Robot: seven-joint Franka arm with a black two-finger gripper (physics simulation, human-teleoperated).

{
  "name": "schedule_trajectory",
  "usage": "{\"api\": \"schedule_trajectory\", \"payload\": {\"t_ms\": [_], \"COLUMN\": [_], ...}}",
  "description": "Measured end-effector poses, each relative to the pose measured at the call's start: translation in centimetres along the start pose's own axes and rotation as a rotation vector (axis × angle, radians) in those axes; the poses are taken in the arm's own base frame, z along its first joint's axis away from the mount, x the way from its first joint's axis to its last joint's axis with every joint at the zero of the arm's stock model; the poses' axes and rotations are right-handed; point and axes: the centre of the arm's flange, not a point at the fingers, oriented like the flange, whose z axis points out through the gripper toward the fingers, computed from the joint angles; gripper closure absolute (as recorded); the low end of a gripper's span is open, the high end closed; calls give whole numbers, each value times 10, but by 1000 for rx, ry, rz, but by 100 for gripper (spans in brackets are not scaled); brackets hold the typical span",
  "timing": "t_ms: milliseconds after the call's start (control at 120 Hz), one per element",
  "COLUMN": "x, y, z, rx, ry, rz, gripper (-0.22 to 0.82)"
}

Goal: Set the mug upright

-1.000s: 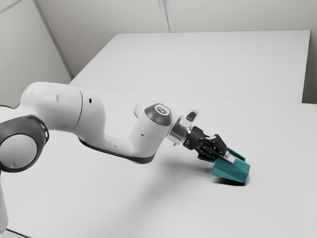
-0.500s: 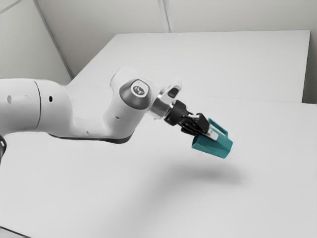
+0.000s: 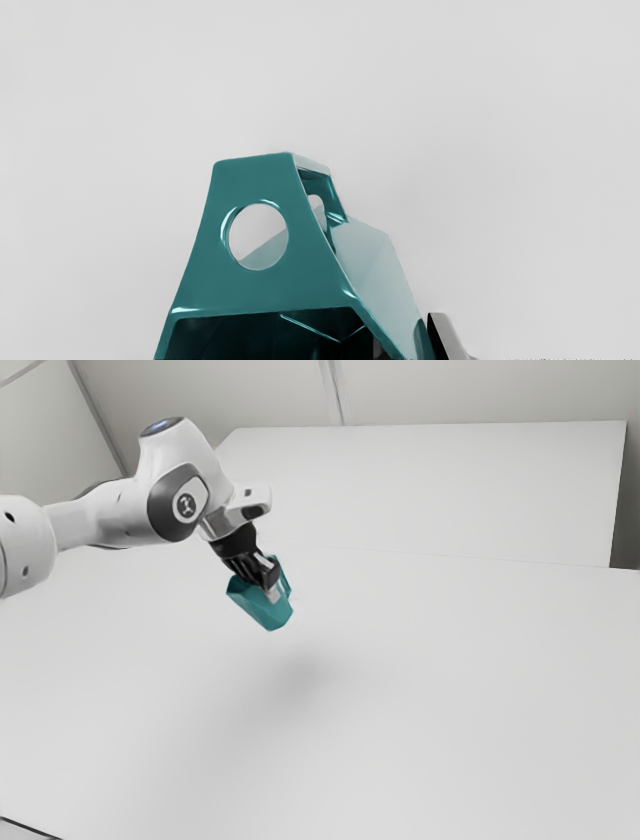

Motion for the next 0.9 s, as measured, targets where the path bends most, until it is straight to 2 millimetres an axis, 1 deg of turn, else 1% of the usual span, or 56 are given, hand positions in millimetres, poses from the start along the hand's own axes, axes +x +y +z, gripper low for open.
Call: {"api": "schedule_trajectory", "payload": {"t_ms": [92, 158, 242, 350, 392, 425, 458, 542, 592, 633, 725, 900], "x": [-17, -25, -25, -22, -21, -18, -15, -7, -5, -5, -7, -8], "y": [-25, -37, -44, -48, -46, -40, -30, 3, 13, 13, 4, -1], "z": [4, 15, 30, 42, 50, 56, 62, 84, 93, 96, 100, 124], "rx": [48, 70, 79, 84, 86, 92, 97, 98, 106, 115, 128, 128], "ry": [-16, -24, -31, -32, -41, -50, -59, -89, -103, -109, -116, -153], "rz": [-56, -88, -112, -135, -134, -120, -100, -41, -21, -19, -37, -56], "gripper": [74, 74, 74, 74, 74, 74, 74, 74, 74, 74, 74, 74]}}
